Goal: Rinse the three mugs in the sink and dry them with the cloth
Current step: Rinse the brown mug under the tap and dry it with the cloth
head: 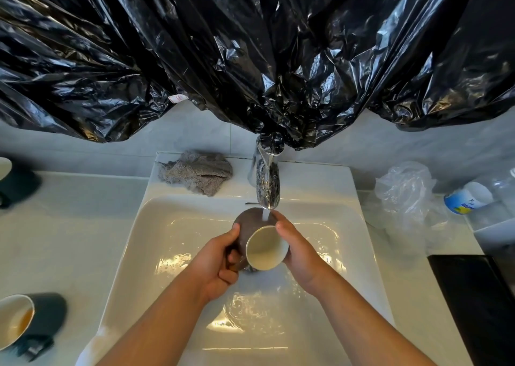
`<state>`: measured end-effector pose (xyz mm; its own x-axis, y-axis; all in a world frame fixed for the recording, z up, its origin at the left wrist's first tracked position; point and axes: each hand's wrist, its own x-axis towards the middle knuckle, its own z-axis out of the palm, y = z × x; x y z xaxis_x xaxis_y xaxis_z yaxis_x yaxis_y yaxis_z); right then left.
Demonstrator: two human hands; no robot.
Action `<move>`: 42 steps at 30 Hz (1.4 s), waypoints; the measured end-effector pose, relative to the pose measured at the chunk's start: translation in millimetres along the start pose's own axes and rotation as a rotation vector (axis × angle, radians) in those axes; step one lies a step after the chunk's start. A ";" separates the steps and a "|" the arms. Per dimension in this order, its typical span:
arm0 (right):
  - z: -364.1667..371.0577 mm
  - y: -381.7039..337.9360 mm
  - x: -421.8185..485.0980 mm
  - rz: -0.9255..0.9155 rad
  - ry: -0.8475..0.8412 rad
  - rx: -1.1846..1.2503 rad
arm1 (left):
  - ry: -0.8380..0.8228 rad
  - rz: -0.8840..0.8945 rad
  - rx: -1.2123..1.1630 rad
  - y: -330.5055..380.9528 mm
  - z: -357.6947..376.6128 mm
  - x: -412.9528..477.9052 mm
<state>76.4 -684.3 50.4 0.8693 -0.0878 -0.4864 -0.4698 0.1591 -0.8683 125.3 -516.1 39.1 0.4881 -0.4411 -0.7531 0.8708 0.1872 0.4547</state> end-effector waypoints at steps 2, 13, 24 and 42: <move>-1.8 2.8 2.1 0.031 0.043 0.045 | 0.002 -0.074 -0.063 -1.3 0.6 0.2; -1.5 -6.3 5.5 0.040 0.254 -0.191 | 0.063 0.238 0.383 -19.9 18.3 5.2; -10.0 -11.8 -4.3 -0.086 0.263 -0.582 | 0.088 0.141 0.077 -33.2 25.4 15.4; -5.7 -23.4 -10.7 -0.067 0.294 -0.649 | 0.050 0.140 0.050 -31.4 27.5 20.5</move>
<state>77.2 -692.7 75.4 0.8652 -0.3529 -0.3563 -0.4927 -0.4655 -0.7352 106.3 -555.1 22.4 0.6080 -0.3691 -0.7030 0.7906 0.1993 0.5790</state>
